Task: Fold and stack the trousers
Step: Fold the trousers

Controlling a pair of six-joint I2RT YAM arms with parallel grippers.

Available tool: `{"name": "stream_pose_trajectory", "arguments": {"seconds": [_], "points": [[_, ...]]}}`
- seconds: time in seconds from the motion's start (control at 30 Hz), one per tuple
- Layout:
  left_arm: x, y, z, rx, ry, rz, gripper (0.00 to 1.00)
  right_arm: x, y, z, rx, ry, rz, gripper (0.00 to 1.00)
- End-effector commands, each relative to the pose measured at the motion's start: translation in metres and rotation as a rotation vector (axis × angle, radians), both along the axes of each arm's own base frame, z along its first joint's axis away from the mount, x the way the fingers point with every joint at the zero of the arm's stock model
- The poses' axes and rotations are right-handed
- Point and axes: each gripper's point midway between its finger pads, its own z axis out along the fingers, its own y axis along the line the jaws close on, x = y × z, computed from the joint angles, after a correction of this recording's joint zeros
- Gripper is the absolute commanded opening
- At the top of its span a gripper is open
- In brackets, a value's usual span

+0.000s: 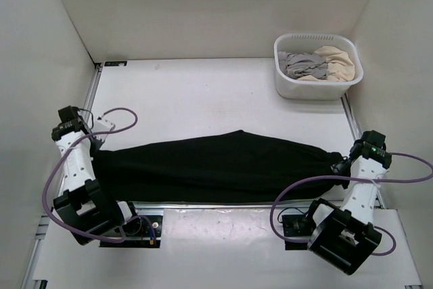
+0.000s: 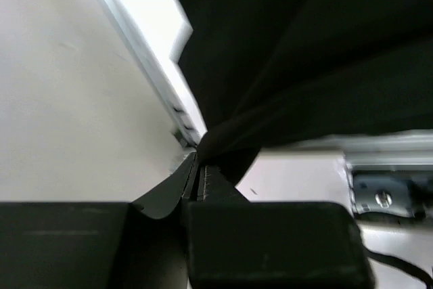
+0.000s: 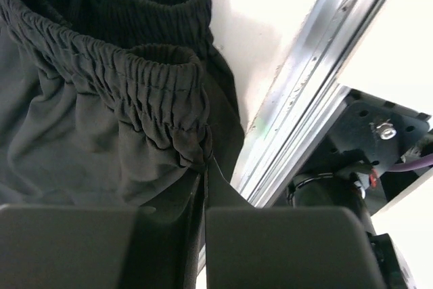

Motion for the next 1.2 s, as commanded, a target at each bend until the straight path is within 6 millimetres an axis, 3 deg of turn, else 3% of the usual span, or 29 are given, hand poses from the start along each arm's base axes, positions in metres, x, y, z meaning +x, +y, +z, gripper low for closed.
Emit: {"name": "stream_pose_trajectory", "arguments": {"seconds": [0.0, 0.2, 0.3, 0.37, 0.4, 0.47, 0.53, 0.7, 0.8, 0.83, 0.87, 0.9, 0.97, 1.03, 1.17], "points": [[-0.036, -0.001, -0.015, 0.022, 0.109, -0.008, 0.14, -0.013, -0.008, -0.001, -0.057, 0.045, -0.02, 0.0], [-0.083, -0.01, -0.058, 0.021, 0.3, -0.017, 0.14, -0.018, -0.012, -0.007, -0.082, 0.069, -0.04, 0.0], [-0.088, -0.008, -0.064, 0.042, 0.321, -0.021, 0.16, -0.018, -0.012, -0.008, -0.077, 0.077, -0.039, 0.0], [-0.088, -0.007, -0.065, 0.052, 0.323, -0.019, 0.24, -0.016, -0.013, -0.006, -0.082, 0.069, -0.04, 0.15], [-0.086, -0.005, -0.065, 0.057, 0.314, -0.018, 0.27, -0.017, -0.015, -0.006, -0.089, 0.073, -0.041, 0.36], [-0.087, -0.004, -0.064, 0.065, 0.319, -0.015, 0.34, -0.018, -0.016, -0.006, -0.097, 0.078, -0.043, 0.59], [-0.097, -0.002, -0.066, 0.09, 0.361, -0.007, 0.39, -0.018, -0.018, 0.001, -0.105, 0.078, -0.054, 0.7], [-0.108, 0.014, -0.052, 0.203, 0.432, 0.024, 0.42, -0.003, -0.029, 0.029, -0.158, 0.001, -0.074, 0.72], [-0.077, 0.029, -0.022, 0.25, 0.302, 0.075, 0.44, 0.034, -0.017, 0.051, -0.139, -0.141, 0.076, 0.74], [-0.057, 0.023, -0.018, 0.18, 0.211, 0.083, 0.44, 0.045, -0.011, 0.055, -0.126, -0.178, 0.141, 0.7], [-0.025, 0.03, 0.014, 0.172, 0.075, 0.097, 0.44, 0.06, -0.006, 0.06, -0.12, -0.239, 0.182, 0.66], [-0.015, 0.023, 0.016, 0.096, 0.066, 0.092, 0.44, 0.071, 0.01, 0.062, -0.106, -0.261, 0.272, 0.66], [0.022, 0.005, 0.029, -0.027, -0.037, 0.051, 0.44, 0.077, 0.019, 0.053, -0.107, -0.215, 0.32, 0.66], [0.03, 0.001, 0.014, -0.051, 0.014, 0.059, 0.44, 0.075, 0.03, 0.036, -0.099, -0.128, 0.37, 0.66], [0.014, -0.003, -0.019, -0.052, 0.139, 0.075, 0.46, 0.066, 0.037, 0.011, -0.108, -0.053, 0.38, 0.66]]}}
